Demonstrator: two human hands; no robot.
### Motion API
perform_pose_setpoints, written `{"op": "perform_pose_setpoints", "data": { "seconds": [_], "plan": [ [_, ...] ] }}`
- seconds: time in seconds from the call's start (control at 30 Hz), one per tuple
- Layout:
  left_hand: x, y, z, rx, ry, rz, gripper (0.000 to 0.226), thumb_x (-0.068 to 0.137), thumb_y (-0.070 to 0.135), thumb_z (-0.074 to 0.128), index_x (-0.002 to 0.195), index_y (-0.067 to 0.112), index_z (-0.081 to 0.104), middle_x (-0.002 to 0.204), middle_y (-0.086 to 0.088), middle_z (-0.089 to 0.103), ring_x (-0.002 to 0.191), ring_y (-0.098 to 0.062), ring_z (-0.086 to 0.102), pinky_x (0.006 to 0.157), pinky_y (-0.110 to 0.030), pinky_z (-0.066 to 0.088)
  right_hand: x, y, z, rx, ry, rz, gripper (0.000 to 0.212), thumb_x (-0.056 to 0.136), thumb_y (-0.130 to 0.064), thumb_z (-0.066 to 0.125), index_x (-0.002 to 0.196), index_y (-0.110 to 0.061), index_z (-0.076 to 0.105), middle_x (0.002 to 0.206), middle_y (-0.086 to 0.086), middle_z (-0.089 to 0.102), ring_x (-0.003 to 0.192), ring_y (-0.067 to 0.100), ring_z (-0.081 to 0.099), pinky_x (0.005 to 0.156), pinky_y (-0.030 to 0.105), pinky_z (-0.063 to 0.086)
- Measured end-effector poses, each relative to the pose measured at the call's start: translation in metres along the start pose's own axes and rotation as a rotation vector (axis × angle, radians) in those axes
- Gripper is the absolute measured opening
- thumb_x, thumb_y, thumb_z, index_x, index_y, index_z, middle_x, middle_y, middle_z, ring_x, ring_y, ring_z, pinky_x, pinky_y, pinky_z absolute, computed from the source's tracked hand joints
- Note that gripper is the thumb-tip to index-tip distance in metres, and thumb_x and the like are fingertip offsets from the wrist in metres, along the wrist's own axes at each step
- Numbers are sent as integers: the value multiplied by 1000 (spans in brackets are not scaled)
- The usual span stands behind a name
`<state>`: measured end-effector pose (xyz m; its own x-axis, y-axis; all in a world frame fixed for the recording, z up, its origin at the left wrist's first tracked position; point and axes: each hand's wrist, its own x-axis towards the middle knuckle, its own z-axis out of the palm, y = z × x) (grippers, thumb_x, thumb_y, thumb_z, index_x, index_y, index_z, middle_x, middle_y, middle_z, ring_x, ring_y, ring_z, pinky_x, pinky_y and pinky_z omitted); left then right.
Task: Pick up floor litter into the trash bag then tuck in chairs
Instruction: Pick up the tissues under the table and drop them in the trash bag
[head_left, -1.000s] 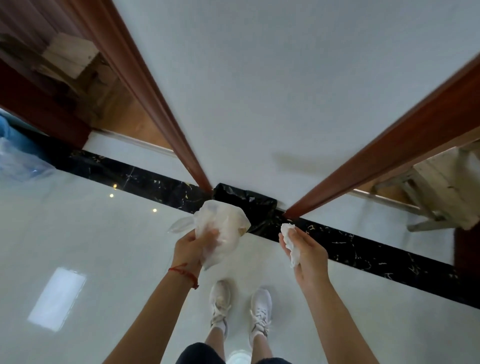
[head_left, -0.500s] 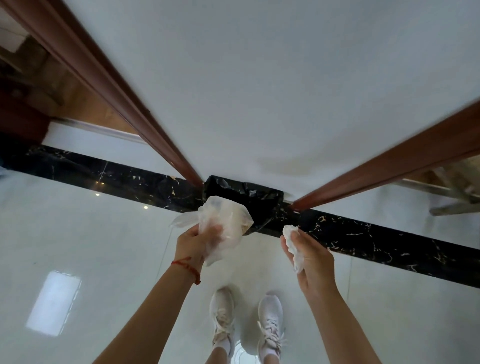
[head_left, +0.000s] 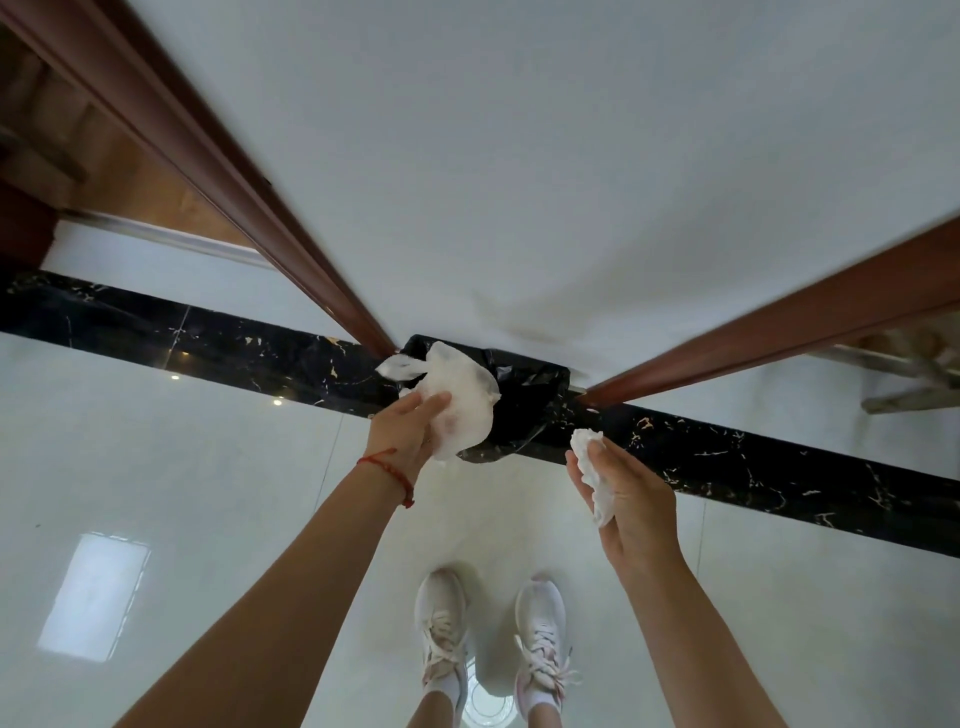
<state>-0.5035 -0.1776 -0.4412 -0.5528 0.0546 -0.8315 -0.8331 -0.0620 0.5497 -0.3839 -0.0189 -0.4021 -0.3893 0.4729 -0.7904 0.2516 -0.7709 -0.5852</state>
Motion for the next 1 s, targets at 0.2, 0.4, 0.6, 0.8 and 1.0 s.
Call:
{"op": "perform_pose_setpoints", "data": {
  "seconds": [0.2,0.4,0.6,0.8,1.0],
  "plan": [
    [-3,6,-8,266,-41,143,39,88,17,58,125,8,54,116,-10,60,106,-20,56,89,-30,44,3,1,3,-51,-2,-27,16,84,2,58,100,3,64,94,13,67,86,22,65,73,23,57],
    [-13,-4,-27,973,62,628,41,87,20,60,126,8,53,127,-10,57,118,-25,51,97,-30,37,8,10,10,-166,7,-57,12,83,1,60,92,-1,68,87,10,68,81,20,65,75,25,57],
    [-14,-11,-50,1443,62,880,47,84,30,52,123,4,55,127,-18,57,120,-37,50,98,-47,37,22,30,29,-414,41,-122,10,81,-3,65,81,-12,71,72,-2,69,67,9,66,65,17,56],
    [-12,-14,-65,1587,50,925,49,83,37,44,117,5,59,118,-17,63,110,-36,58,88,-48,45,47,52,64,-547,-9,-122,20,80,-4,63,60,-3,67,51,2,50,48,11,45,47,18,39],
    [-12,-10,-72,1591,55,957,47,82,34,48,115,3,60,118,-17,63,110,-36,58,88,-48,46,79,56,86,-636,17,-177,23,77,-19,65,57,-12,56,53,0,52,51,16,46,45,22,38]
  ]
}}
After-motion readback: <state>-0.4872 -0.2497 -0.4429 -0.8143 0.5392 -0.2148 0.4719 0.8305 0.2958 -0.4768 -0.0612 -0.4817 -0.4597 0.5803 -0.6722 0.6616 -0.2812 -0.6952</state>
